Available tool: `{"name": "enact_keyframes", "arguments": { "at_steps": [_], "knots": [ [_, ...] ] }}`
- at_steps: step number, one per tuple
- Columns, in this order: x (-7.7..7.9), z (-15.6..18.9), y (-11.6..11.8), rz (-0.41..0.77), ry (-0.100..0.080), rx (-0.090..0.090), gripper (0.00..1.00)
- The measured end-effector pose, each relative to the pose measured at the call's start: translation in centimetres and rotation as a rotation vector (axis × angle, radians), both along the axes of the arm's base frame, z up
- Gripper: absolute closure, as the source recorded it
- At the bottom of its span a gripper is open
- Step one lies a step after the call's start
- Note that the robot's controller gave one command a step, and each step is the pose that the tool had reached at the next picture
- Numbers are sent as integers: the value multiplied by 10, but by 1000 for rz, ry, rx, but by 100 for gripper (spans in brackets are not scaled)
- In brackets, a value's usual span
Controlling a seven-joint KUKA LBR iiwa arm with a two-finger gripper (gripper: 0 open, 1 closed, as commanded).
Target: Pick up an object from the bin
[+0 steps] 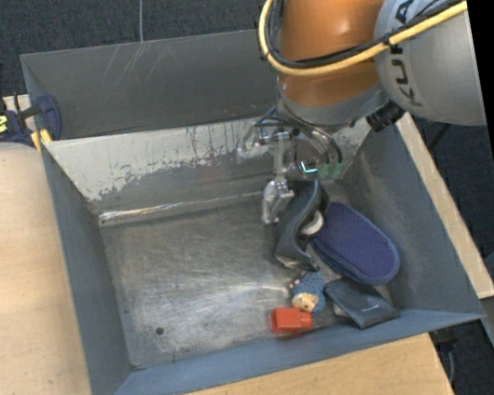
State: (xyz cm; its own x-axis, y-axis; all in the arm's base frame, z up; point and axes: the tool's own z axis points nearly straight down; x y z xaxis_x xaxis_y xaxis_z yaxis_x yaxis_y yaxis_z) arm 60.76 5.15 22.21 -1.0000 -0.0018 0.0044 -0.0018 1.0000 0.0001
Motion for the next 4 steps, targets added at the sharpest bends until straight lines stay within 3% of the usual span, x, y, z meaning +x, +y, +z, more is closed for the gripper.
{"name": "enact_keyframes", "arguments": {
  "at_steps": [1,2,3,4],
  "knots": [
    [-50,-88,-63,223,0,-1,0],
    [-33,-130,-72,-53,-8,4,0],
    [-19,-143,-104,-194,3,5,0],
    [-18,-138,-119,-245,0,11,0]
  ]
}}
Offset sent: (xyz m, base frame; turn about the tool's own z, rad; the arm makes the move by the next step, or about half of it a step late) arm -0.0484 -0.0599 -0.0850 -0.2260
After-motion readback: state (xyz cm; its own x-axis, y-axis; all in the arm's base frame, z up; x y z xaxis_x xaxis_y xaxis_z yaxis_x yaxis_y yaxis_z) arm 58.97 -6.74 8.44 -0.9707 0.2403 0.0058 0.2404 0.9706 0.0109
